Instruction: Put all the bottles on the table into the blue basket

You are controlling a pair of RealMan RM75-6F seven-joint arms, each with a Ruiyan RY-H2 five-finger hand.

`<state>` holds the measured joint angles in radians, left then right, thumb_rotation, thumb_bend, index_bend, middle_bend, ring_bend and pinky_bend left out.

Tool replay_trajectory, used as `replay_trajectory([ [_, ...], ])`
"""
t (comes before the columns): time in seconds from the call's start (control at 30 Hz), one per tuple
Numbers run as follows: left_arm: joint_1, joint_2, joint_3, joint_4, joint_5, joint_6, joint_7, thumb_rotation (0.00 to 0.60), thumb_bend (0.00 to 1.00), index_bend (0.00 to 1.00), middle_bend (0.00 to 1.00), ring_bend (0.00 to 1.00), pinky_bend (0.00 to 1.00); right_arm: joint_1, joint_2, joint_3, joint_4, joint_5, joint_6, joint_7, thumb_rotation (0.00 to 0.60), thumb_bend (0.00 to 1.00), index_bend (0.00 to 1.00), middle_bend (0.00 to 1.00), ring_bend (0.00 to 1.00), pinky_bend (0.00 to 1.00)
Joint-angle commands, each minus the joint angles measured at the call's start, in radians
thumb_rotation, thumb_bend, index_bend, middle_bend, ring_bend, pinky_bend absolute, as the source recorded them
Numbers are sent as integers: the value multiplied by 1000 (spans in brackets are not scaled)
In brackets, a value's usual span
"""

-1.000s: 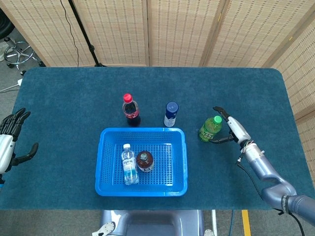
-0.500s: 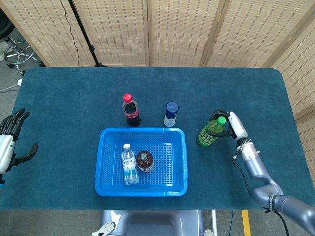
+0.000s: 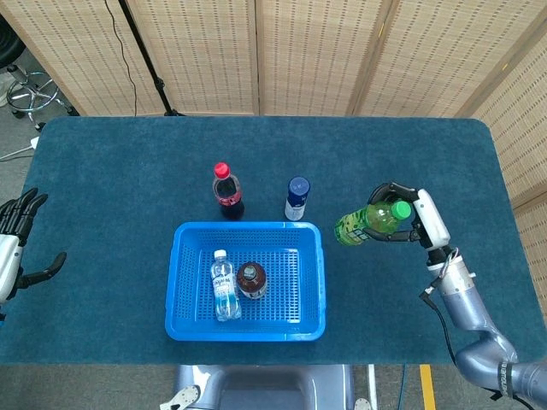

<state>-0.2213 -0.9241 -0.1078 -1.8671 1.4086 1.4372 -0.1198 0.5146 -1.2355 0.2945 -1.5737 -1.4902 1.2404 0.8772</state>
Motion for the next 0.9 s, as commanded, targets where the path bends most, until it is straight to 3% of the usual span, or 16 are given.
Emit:
replay_trajectory([
  [0.03, 1, 0, -2, -3, -2, -1, 2, 600, 290, 0, 0, 0, 0, -24, 76, -9, -147, -58, 47, -83, 600, 489, 573, 582, 527, 715],
  [0.2, 6, 2, -4, -6, -3, -4, 2, 600, 290, 0, 0, 0, 0, -2, 58, -46, -218, -94, 21, -149, 600, 489, 574, 583, 527, 715],
  [0.53, 14, 11, -8, 1, -5, -9, -20, 600, 289, 0, 0, 0, 0, 40, -44, -85, -252, -90, -22, -238, 600, 490, 574, 583, 527, 715],
  [0.63, 15, 15, -10, 1, -6, -12, -27, 600, 240, 0, 0, 0, 0, 50, -64, -95, -255, -82, -39, -255, 600, 490, 574, 583, 527, 715],
  [0.77, 19, 14, -13, -2, -14, -9, -7, 600, 72, 0, 0, 0, 0, 66, -100, -99, -249, -55, -64, -275, 600, 490, 574, 583, 527, 715],
  [0.9, 20, 15, -14, -9, -19, -12, 6, 600, 16, 0, 0, 0, 0, 75, -125, -100, -243, -26, -82, -281, 600, 491, 574, 584, 528, 715],
])
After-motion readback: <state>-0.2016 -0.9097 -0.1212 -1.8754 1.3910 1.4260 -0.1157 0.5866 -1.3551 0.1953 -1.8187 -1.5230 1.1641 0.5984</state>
